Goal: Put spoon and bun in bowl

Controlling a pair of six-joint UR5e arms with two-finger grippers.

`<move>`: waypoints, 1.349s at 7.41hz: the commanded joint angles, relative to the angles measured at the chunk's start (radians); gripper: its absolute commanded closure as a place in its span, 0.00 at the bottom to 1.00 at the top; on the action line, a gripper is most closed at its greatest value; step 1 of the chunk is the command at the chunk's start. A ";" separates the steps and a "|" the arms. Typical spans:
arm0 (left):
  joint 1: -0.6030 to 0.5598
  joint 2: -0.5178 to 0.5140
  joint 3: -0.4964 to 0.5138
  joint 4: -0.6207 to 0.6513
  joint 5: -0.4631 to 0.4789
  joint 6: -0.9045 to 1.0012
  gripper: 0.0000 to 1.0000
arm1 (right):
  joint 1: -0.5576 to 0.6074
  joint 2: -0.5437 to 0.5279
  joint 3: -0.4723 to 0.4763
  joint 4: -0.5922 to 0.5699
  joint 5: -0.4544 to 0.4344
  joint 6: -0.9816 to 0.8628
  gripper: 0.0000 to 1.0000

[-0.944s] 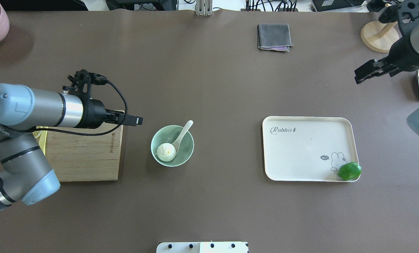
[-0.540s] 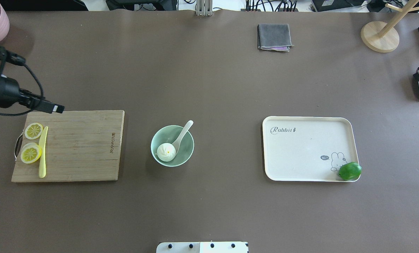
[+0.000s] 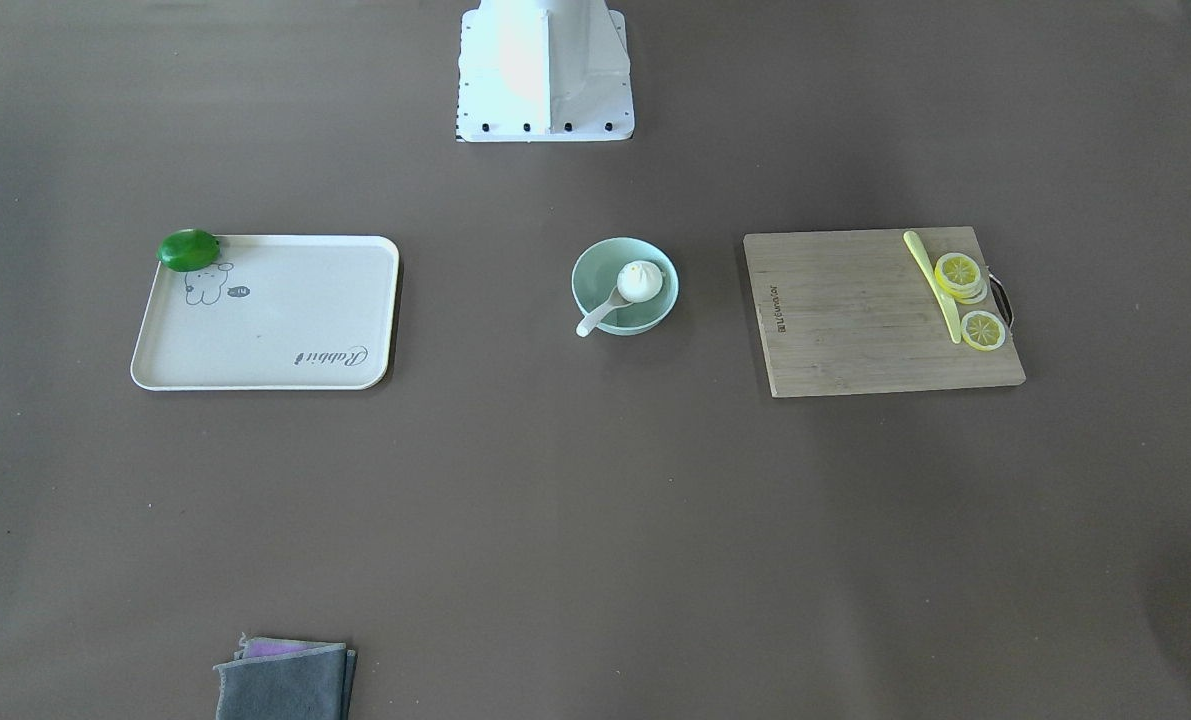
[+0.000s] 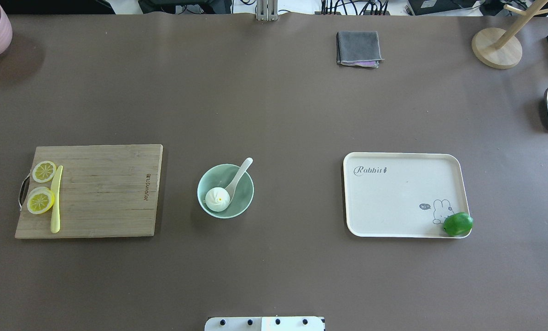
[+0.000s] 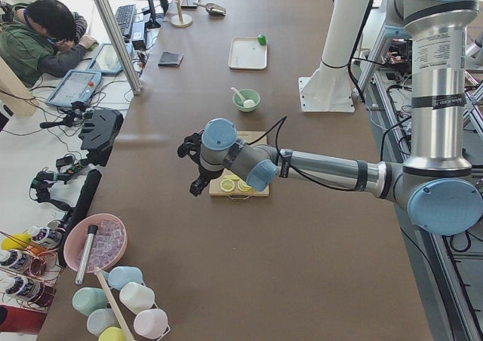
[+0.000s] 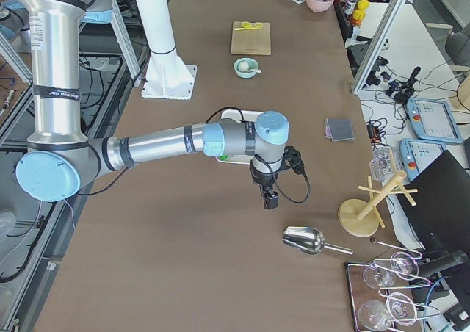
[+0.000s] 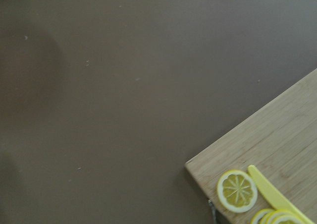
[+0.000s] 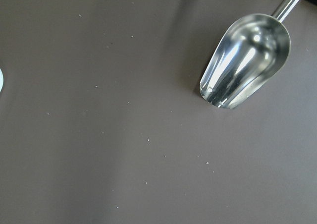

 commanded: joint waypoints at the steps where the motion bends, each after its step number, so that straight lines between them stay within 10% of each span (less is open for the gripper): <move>1: -0.031 0.104 0.123 -0.017 0.027 0.033 0.00 | 0.003 -0.003 -0.042 0.000 0.027 -0.001 0.00; 3: -0.032 0.099 0.168 -0.091 0.160 0.022 0.01 | 0.001 -0.003 -0.071 0.000 0.067 -0.002 0.00; 6: -0.098 -0.041 -0.035 0.515 0.120 0.033 0.00 | 0.001 -0.004 -0.071 0.000 0.070 -0.004 0.00; 10: -0.097 -0.033 -0.077 0.537 0.150 0.039 0.00 | 0.001 -0.006 -0.073 0.000 0.079 -0.007 0.00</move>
